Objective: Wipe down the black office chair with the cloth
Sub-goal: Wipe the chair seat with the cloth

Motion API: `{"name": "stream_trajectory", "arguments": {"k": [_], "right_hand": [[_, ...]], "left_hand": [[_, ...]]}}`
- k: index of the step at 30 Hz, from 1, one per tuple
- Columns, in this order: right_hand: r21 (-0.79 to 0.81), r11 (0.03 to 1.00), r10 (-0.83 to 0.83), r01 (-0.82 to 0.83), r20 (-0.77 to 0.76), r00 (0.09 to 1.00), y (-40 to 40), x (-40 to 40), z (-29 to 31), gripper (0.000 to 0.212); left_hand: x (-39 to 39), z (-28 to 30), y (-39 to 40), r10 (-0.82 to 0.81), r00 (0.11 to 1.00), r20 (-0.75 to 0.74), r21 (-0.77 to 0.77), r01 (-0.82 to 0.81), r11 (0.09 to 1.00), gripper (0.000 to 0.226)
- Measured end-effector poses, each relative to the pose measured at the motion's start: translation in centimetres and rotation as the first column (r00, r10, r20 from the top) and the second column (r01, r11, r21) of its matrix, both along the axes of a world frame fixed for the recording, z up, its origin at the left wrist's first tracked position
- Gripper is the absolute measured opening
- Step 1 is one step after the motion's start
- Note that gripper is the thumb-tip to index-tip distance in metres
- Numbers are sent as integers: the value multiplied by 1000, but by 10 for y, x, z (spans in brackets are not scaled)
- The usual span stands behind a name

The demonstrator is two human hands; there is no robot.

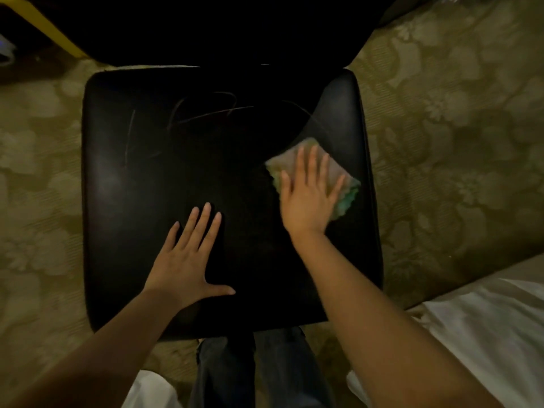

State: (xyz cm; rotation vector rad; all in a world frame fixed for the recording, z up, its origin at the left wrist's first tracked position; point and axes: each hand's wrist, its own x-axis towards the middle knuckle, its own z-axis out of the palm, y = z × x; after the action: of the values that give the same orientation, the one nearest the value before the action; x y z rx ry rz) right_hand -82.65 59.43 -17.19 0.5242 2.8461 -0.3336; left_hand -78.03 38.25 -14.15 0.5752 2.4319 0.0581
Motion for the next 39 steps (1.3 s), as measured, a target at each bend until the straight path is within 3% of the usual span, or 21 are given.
{"name": "stream_trajectory", "arguments": {"k": [3,5,8,11,13,15,17,19,21,23,26,28,31,35,37,39], "right_hand": [[-110,937,336,-331,34,941,-46,14,6,55],[-87,872,482,-482,-21,876,-43,43,2,52],[-9,956,292,-293,-77,953,8,44,-6,53],[0,1000,6,-6,-64,998,60,-6,-5,54],[-38,994,-107,105,-55,993,65,-58,-3,55],[-37,992,-118,117,-23,993,42,-96,-4,54],[-18,999,41,-41,1,999,3,-102,-3,55],[-30,959,284,-283,9,959,-25,-75,2,55],[-41,914,406,-405,21,914,-15,-51,3,54],[-34,955,296,-296,-6,955,21,-48,4,53],[-52,996,-74,73,-11,997,62,-85,1,54],[-57,988,-139,140,23,990,49,-122,0,56],[-56,981,186,-184,35,982,-19,-146,-2,56],[-79,784,620,-615,47,783,-42,-105,3,55],[-55,789,613,-613,-17,790,-1,-96,4,57],[-8,910,415,-415,14,910,37,-101,3,59]], "left_hand": [[-11,0,-1,-38,997,-60,0,38,999,125],[-22,1,1,-104,994,-43,-15,103,995,118],[-44,5,16,-257,965,-52,82,261,962,115],[-71,8,37,-148,988,-45,126,152,980,121],[-81,5,47,-116,993,-25,84,117,990,126],[-82,1,53,-159,987,-10,-52,159,986,130],[-76,-1,56,-186,983,1,-162,184,970,132],[-72,-2,57,-157,987,38,-171,161,972,131],[-73,-1,58,-139,988,71,-148,149,978,131],[-75,0,58,-134,988,82,-141,145,979,132],[-76,0,58,-128,986,109,-132,142,981,132],[-76,-1,58,-119,985,126,-112,134,985,132],[-76,-3,55,-111,989,101,-105,122,987,131],[-77,3,56,-101,992,80,-39,104,994,121],[-72,10,46,-75,997,26,23,75,997,120],[-63,12,26,-6,996,-92,87,14,996,121]]}}
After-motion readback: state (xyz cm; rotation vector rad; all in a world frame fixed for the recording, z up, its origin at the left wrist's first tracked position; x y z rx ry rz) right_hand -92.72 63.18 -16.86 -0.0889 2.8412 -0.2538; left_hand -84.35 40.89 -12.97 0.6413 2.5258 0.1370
